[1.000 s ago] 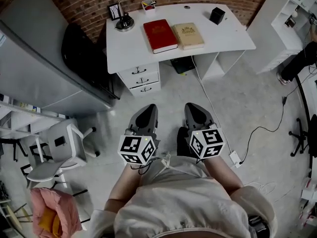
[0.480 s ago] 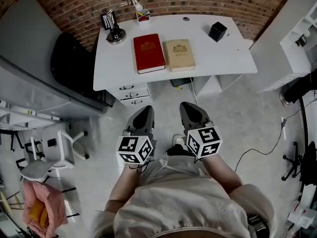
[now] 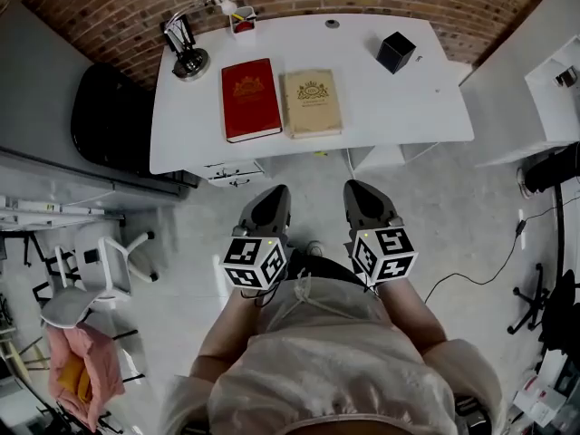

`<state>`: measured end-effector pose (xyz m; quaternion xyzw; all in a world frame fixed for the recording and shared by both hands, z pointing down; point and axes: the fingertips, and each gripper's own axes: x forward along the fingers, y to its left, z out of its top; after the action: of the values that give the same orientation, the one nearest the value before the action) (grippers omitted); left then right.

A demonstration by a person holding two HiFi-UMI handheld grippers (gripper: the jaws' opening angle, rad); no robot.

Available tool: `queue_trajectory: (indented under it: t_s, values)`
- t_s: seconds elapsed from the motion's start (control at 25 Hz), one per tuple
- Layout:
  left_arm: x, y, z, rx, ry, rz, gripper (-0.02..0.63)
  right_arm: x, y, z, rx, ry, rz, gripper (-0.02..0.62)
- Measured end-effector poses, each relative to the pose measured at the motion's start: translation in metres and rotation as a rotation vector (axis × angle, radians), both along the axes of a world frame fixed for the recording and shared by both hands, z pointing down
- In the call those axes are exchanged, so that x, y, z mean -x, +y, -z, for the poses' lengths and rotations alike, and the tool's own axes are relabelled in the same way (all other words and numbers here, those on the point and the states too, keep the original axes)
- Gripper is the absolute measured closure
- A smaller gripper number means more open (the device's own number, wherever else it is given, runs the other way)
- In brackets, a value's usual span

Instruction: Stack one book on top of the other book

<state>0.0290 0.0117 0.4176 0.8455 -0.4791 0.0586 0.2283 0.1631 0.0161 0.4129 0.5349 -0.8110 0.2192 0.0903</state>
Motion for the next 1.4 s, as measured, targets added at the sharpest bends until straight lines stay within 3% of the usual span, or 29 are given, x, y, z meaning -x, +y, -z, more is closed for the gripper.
queue_trajectory:
  t_s: [0.24, 0.8, 1.4]
  values:
    - [-0.006, -0.045, -0.016, 0.031, -0.008, -0.009, 0.586, -0.012, -0.044, -0.017, 0.031, 0.013, -0.028, 0.566]
    - [0.0, -0.187, -0.068, 0.131, -0.033, -0.093, 0.586, 0.001, -0.17, -0.049, 0.11, 0.074, -0.065, 0.566]
    - [-0.005, -0.235, -0.138, 0.33, -0.08, -0.067, 0.586, -0.001, -0.228, -0.122, 0.267, 0.153, -0.007, 0.566]
